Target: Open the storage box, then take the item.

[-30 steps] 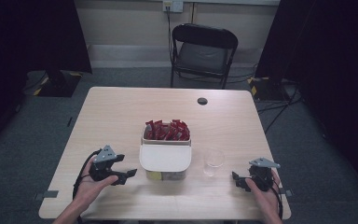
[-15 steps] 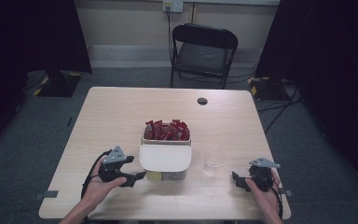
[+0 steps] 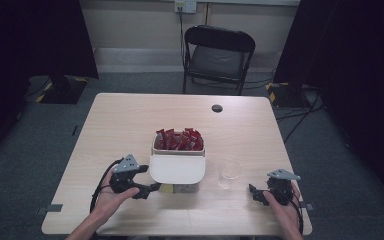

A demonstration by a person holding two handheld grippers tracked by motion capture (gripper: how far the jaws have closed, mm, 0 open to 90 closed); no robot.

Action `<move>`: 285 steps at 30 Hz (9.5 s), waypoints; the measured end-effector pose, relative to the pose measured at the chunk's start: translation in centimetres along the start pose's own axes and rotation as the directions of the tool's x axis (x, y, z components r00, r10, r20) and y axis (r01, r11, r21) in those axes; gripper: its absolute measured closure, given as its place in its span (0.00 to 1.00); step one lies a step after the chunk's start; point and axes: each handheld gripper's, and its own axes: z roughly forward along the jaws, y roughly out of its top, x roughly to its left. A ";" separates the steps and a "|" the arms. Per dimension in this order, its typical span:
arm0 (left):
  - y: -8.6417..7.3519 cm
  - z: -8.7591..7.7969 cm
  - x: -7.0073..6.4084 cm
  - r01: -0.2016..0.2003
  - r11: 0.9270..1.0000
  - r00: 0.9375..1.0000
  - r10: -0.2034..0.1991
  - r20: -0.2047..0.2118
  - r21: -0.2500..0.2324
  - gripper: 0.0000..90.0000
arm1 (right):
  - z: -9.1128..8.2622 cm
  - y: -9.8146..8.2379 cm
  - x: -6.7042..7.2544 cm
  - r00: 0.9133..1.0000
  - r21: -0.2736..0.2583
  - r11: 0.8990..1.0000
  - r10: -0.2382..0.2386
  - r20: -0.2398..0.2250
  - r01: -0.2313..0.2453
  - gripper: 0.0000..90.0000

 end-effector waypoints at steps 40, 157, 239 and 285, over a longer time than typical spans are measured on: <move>2.9 -1.2 0.7 0.017 0.999 0.999 -0.015 0.042 -0.042 0.17 | 0.0 0.0 0.0 1.000 0.000 1.000 0.000 0.000 0.000 0.08; 7.6 -0.2 5.5 0.130 0.987 0.991 -0.130 0.009 -0.092 0.17 | -1.8 1.4 0.7 0.997 -0.031 0.999 -0.016 -0.077 0.013 0.18; 7.6 0.0 5.2 0.126 0.990 0.992 -0.127 -0.003 -0.068 0.18 | -1.3 13.5 14.6 0.789 -0.234 0.950 -0.302 -0.535 0.205 0.66; 7.5 0.1 5.2 0.128 0.990 0.992 -0.129 -0.007 -0.059 0.18 | -0.8 13.0 14.7 0.759 -0.221 0.957 -0.283 -0.586 0.187 1.00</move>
